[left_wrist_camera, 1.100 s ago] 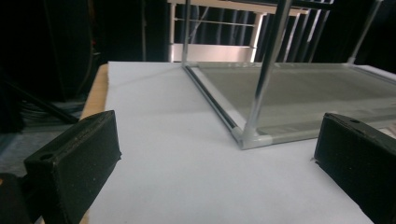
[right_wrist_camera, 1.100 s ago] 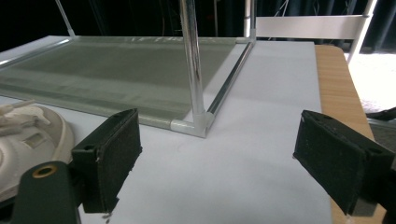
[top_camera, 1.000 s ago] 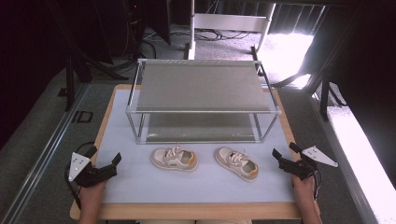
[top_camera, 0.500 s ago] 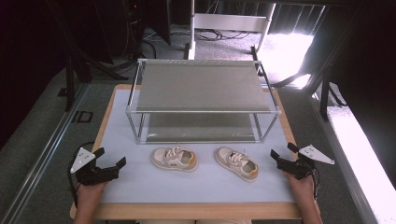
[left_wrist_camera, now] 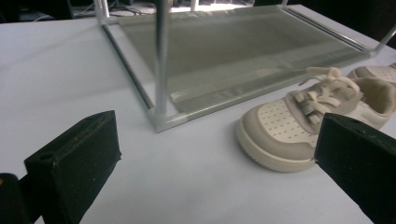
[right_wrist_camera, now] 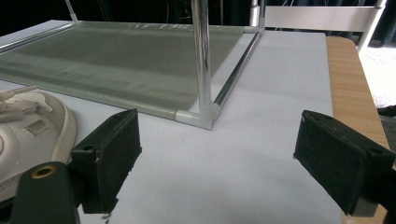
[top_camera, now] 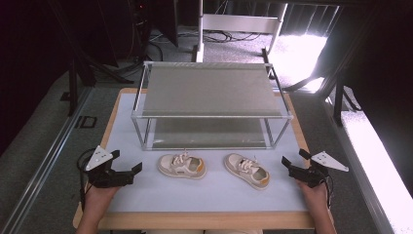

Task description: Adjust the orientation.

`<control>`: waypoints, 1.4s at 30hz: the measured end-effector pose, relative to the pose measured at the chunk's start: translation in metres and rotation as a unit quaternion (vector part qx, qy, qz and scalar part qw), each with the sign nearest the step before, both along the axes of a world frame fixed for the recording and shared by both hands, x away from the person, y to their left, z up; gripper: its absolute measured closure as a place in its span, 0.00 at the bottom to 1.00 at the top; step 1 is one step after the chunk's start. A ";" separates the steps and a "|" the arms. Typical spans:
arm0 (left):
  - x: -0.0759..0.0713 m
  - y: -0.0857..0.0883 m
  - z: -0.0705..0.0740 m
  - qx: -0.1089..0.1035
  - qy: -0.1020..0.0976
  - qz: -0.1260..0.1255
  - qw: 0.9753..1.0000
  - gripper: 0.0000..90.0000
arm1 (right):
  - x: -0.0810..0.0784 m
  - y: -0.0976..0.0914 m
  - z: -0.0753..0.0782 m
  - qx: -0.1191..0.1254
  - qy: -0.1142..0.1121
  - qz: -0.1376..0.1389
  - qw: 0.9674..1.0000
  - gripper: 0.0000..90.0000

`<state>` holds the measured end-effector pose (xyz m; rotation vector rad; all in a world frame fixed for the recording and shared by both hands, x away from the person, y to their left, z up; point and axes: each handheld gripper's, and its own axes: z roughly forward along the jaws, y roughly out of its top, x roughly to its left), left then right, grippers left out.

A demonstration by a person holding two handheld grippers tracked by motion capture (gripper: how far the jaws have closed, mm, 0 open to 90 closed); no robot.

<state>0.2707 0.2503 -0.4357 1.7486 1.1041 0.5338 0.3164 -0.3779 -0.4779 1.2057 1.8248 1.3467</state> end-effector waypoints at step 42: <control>0.024 -0.096 0.042 0.156 0.123 -0.160 0.967 0.00 | 0.000 0.001 0.000 -0.002 0.003 0.012 1.000 0.16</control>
